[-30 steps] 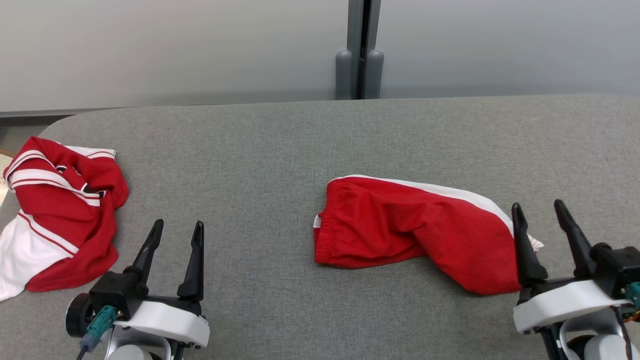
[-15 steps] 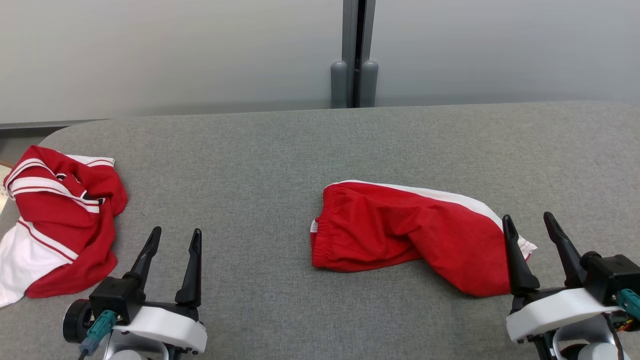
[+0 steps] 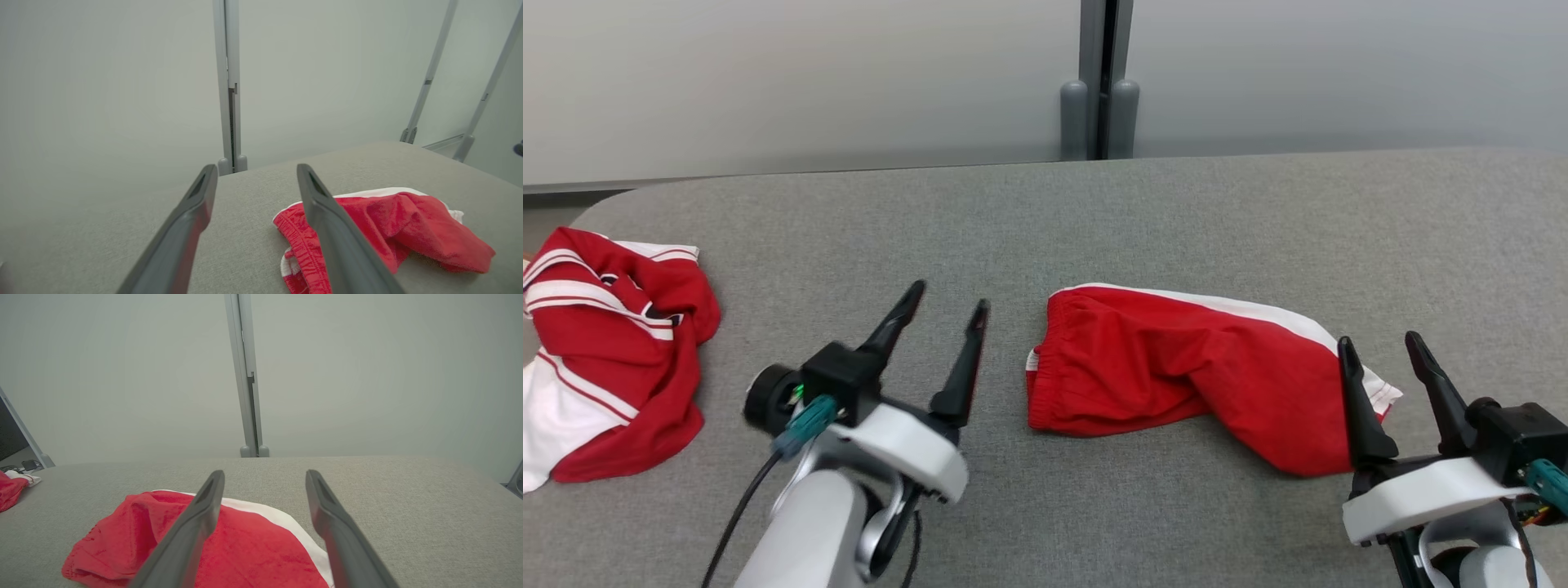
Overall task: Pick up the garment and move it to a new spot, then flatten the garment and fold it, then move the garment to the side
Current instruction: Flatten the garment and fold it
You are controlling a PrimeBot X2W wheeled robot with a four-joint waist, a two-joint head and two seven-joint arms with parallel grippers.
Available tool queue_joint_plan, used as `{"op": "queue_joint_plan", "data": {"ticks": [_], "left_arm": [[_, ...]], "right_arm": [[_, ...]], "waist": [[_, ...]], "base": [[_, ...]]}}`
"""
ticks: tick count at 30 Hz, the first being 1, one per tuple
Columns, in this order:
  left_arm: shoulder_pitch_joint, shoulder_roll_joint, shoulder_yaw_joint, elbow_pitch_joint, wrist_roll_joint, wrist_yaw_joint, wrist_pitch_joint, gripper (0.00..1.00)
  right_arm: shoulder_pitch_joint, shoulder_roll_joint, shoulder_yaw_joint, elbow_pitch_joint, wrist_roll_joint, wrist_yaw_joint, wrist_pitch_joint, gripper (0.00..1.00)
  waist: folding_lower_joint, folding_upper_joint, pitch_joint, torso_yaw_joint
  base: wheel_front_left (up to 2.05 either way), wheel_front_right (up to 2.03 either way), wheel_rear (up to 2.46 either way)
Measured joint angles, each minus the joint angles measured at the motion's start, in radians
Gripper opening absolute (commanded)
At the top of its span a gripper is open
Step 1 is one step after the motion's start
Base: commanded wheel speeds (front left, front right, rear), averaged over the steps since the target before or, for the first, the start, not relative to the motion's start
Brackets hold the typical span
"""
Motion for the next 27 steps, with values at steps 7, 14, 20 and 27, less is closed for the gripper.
{"op": "queue_joint_plan", "data": {"ticks": [7,14,20,27], "left_arm": [[-0.212,-0.04,-0.201,0.107,-0.061,-0.026,0.126,1.0],[-0.316,-0.044,-0.279,0.324,-0.149,-0.03,0.2,0.76],[-0.355,-0.042,-0.34,0.399,-0.188,-0.033,0.168,0.0],[-0.374,0.005,-0.378,0.332,-0.13,-0.032,0.051,0.0]], "right_arm": [[-0.047,0.005,0.036,0.01,0.002,0.0,-0.001,1.0],[-0.059,0.008,0.033,0.045,0.014,0.0,-0.024,1.0],[-0.065,0.01,0.021,0.059,0.022,0.0,-0.042,1.0],[-0.08,0.011,0.0,0.055,0.016,0.0,-0.046,1.0]], "waist": [[0.0,0.0,0.063,-0.048],[0.0,0.0,0.128,-0.116],[0.0,0.0,0.158,-0.131],[0.0,0.0,0.159,-0.095]], "base": [[0.0,0.0,0.0],[0.0,0.0,0.0],[0.0,0.0,0.0],[0.0,0.0,0.0]]}}
